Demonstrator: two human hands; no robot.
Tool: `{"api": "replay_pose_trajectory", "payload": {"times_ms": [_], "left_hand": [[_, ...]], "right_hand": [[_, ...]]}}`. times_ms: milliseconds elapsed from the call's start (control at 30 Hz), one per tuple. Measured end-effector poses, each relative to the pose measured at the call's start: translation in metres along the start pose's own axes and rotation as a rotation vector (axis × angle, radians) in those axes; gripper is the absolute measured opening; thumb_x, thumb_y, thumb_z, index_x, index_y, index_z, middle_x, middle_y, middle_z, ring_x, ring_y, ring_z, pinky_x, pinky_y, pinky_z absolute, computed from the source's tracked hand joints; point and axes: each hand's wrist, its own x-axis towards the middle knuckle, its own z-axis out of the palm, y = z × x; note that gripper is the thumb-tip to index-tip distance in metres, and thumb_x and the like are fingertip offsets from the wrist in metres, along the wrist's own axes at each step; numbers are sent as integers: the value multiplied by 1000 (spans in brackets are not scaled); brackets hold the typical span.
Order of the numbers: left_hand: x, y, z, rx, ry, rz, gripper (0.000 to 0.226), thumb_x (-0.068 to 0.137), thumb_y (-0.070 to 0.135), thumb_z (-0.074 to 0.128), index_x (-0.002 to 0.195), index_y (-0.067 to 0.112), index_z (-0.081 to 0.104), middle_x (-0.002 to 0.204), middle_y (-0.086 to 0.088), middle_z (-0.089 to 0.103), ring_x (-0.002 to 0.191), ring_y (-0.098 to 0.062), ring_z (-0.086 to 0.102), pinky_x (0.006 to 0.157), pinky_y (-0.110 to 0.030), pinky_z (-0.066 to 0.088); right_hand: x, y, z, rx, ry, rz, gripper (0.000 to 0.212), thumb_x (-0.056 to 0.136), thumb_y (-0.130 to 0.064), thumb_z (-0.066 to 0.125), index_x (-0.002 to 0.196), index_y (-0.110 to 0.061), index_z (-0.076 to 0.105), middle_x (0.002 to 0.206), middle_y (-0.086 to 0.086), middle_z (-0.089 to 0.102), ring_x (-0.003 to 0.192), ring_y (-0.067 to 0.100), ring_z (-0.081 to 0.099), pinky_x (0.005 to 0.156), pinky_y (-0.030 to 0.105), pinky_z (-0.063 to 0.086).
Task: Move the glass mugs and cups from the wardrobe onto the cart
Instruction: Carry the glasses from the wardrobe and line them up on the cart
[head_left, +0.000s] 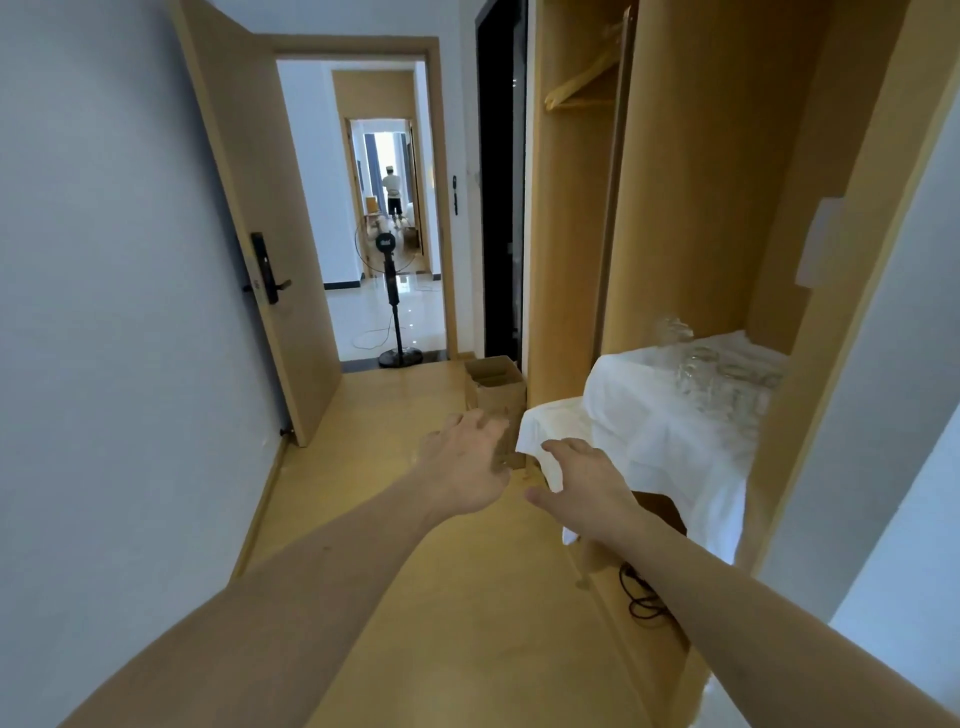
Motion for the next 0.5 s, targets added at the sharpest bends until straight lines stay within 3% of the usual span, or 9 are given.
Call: {"api": "replay_pose_trajectory", "payload": {"times_ms": [267,367,500], "left_hand": [[103,-62,0,-128,45,111,55,90,40,64,141,25,50,139,-6,51,131,-30,42,105,-41,41],[138,-79,5,-125,0,144,57,90,42,63,142,26,47,144,-6,46,136,-30,39,104,-49,45],[182,-100,15,-105,-12,179,61,91,45,62,146,25,45,144,-6,48,133,-30,42,104,-49,46]], "right_hand": [[95,-7,7,-46,28,99,75,88,-59,59,151,-23,40,150,1,46,134,25,44,107,39,42],[130,-8,13,-71,50,131,74,89,-61,58,150,-25,41,151,0,46,133,24,45,106,38,41],[167,-6,21,-80,54,186,74,88,-63,57,149,-25,41,151,0,46,133,24,45,106,38,40]]}}
